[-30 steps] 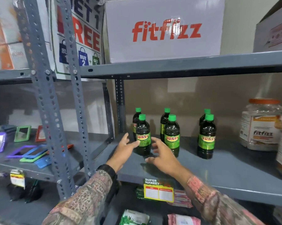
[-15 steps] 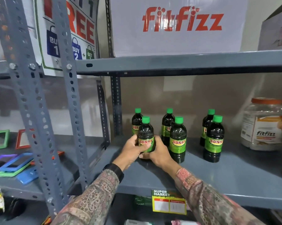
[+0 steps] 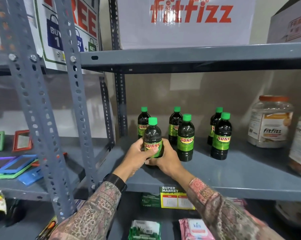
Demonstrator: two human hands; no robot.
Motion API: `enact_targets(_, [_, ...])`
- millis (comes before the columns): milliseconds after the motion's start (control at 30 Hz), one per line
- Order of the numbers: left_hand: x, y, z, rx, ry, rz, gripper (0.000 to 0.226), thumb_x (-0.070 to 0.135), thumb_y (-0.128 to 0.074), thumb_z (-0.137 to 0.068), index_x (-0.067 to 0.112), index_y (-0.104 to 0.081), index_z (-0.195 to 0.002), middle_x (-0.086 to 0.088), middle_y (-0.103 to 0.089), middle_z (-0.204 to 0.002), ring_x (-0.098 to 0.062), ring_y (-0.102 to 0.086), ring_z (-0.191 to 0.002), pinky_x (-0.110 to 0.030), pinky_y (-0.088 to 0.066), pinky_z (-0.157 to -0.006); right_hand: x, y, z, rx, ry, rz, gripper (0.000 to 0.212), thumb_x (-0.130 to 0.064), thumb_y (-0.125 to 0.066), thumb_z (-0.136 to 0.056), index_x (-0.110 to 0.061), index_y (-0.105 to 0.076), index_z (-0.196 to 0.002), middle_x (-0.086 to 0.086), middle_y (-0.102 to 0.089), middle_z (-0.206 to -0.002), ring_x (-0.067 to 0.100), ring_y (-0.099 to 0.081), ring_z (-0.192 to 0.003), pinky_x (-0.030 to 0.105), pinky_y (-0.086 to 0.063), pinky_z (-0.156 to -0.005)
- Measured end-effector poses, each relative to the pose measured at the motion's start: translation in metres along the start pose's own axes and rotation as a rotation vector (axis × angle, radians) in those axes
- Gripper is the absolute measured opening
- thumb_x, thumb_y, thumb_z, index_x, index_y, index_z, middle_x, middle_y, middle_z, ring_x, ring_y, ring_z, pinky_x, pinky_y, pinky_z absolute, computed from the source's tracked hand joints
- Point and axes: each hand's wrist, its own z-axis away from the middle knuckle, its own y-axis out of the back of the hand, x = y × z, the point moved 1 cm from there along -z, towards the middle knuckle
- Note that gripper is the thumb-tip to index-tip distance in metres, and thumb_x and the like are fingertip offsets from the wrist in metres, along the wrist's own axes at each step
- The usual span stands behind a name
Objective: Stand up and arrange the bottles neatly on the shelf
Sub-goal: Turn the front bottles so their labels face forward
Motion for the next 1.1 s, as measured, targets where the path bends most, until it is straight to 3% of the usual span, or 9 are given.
enact_targets(167, [-0.002, -0.001, 0.019, -0.016, -0.006, -0.006, 0.058, 0.023, -0.081, -0.088, 0.036, -0.058, -0.140, 0.012, -0.073, -0.129, -0.012, -0.066, -0.125, -0.033, -0.054, -0.102, -0.007, 0.018, 0.016, -0.099, 0.017, -0.015, 0.103, -0.018, -0.099, -0.063, -0.027, -0.043, -0.150, -0.012, -0.064, -0.127, 0.007, -0.062, -0.114, 0.024, -0.049, -0.096])
enact_targets(267, [-0.005, -0.002, 0.045, 0.249, -0.007, -0.095, 0.074, 0.032, -0.082, -0.087, 0.036, -0.046, -0.152, 0.013, -0.058, -0.141, -0.009, -0.056, -0.131, -0.039, -0.046, -0.112, 0.008, 0.048, 0.034, -0.137, -0.054, 0.016, 0.095, -0.020, -0.096, -0.070, -0.027, -0.045, -0.150, -0.005, -0.059, -0.130, 0.017, -0.061, -0.122, 0.034, -0.051, -0.103])
enact_targets(367, [0.002, -0.020, 0.080, 0.496, -0.125, -0.156, 0.040, 0.025, -0.076, -0.092, 0.036, -0.066, -0.129, 0.013, -0.070, -0.121, -0.002, -0.065, -0.113, -0.036, -0.055, -0.102, 0.030, 0.090, 0.054, -0.098, -0.100, 0.094, 0.075, -0.022, -0.093, -0.076, -0.028, -0.053, -0.139, -0.007, -0.062, -0.113, 0.015, -0.066, -0.106, 0.028, -0.054, -0.090])
enact_targets(433, [0.012, -0.046, 0.086, 0.434, -0.174, -0.179, 0.027, 0.024, -0.074, -0.093, 0.037, -0.071, -0.116, 0.013, -0.074, -0.106, 0.000, -0.070, -0.101, -0.034, -0.060, -0.094, 0.038, 0.118, 0.056, -0.046, -0.103, 0.156, 0.072, -0.022, -0.092, -0.076, -0.028, -0.053, -0.136, -0.007, -0.062, -0.109, 0.013, -0.067, -0.099, 0.030, -0.054, -0.089])
enact_targets(500, [0.019, -0.075, 0.073, 0.249, -0.155, -0.204, 0.033, 0.026, -0.074, -0.093, 0.035, -0.070, -0.125, 0.015, -0.075, -0.111, 0.001, -0.069, -0.104, -0.032, -0.059, -0.098, 0.042, 0.136, 0.045, -0.023, -0.125, 0.154, 0.084, -0.023, -0.094, -0.074, -0.025, -0.048, -0.143, -0.001, -0.061, -0.119, 0.012, -0.065, -0.100, 0.030, -0.051, -0.090])
enact_targets(600, [0.023, -0.113, 0.035, 0.076, -0.090, -0.229, 0.073, 0.038, -0.074, -0.091, 0.030, -0.042, -0.156, 0.014, -0.055, -0.147, 0.004, -0.049, -0.131, -0.024, -0.039, -0.110, 0.048, 0.143, 0.019, -0.073, -0.142, 0.132, 0.117, -0.031, -0.100, -0.064, -0.020, -0.032, -0.158, 0.006, -0.053, -0.142, 0.021, -0.057, -0.130, 0.037, -0.048, -0.107])
enact_targets(700, [0.021, -0.133, 0.003, 0.085, 0.001, -0.166, 0.095, 0.041, -0.074, -0.091, 0.031, -0.016, -0.165, 0.017, -0.041, -0.146, 0.002, -0.035, -0.131, -0.024, -0.032, -0.106, 0.054, 0.136, -0.004, -0.112, -0.105, 0.089, 0.117, -0.022, -0.102, -0.059, -0.018, -0.034, -0.154, -0.002, -0.060, -0.138, 0.018, -0.059, -0.129, 0.027, -0.050, -0.099])
enact_targets(867, [0.014, -0.136, -0.038, 0.055, 0.010, -0.078, 0.060, 0.026, -0.082, -0.085, 0.034, -0.057, -0.138, 0.007, -0.076, -0.123, -0.013, -0.072, -0.113, -0.046, -0.055, -0.106, 0.056, 0.126, -0.024, -0.051, -0.095, 0.024, 0.088, -0.016, -0.100, -0.059, -0.026, -0.047, -0.128, -0.005, -0.071, -0.116, 0.016, -0.068, -0.108, 0.022, -0.052, -0.081])
enact_targets(1100, [0.010, -0.135, -0.039, 0.030, -0.003, -0.007, 0.048, 0.011, -0.080, -0.087, 0.025, -0.063, -0.129, 0.001, -0.078, -0.118, -0.017, -0.073, -0.113, -0.042, -0.058, -0.102, 0.063, 0.125, -0.023, -0.077, -0.064, 0.040, 0.085, -0.024, -0.100, -0.057, -0.027, -0.054, -0.129, -0.007, -0.074, -0.115, 0.014, -0.070, -0.108, 0.036, -0.056, -0.097])
